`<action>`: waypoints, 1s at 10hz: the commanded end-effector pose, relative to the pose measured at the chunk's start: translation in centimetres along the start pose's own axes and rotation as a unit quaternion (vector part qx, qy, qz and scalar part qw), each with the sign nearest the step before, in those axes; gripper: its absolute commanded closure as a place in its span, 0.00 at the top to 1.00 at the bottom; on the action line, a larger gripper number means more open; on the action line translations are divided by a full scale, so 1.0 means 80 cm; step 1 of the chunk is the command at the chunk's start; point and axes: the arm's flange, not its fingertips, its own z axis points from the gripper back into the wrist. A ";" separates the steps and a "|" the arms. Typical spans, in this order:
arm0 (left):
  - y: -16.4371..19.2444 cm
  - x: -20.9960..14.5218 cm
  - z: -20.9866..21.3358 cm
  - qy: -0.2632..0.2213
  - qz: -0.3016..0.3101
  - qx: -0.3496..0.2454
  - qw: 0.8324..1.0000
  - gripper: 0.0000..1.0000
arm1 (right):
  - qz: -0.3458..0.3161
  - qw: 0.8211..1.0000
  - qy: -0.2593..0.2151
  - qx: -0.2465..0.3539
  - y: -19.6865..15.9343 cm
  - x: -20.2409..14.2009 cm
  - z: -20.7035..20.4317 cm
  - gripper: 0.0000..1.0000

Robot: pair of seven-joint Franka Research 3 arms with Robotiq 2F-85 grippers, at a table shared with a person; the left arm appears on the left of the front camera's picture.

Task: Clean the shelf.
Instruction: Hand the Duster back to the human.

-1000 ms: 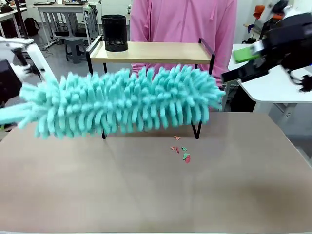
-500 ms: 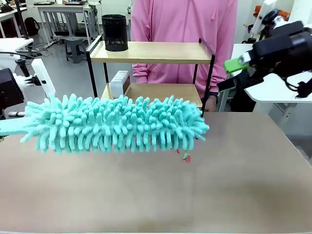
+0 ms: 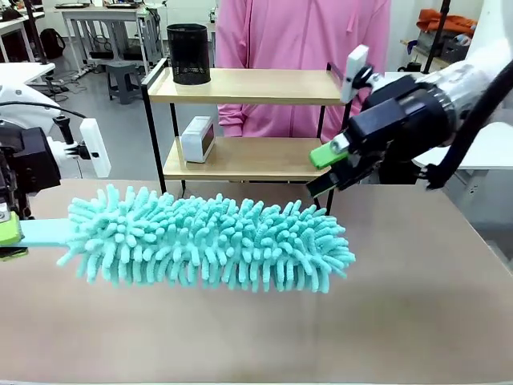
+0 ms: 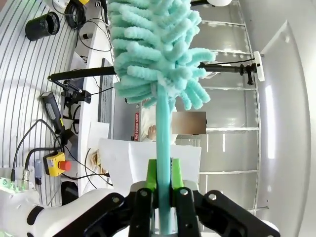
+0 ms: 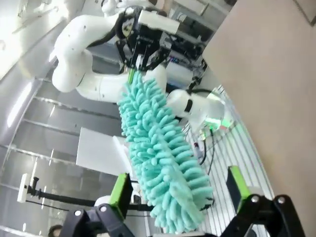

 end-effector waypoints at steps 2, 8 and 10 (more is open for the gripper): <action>-0.001 -0.001 0.002 0.003 -0.010 -0.001 1.000 0.12 | -0.008 0.996 0.062 0.055 0.004 -0.003 -0.040 1.00; -0.001 0.006 0.001 -0.014 -0.028 -0.013 0.999 0.12 | -0.003 0.990 0.113 0.090 0.002 -0.019 -0.077 1.00; 0.000 0.007 0.003 -0.020 -0.033 -0.018 0.999 0.12 | -0.014 0.988 0.120 0.098 -0.003 -0.019 -0.082 1.00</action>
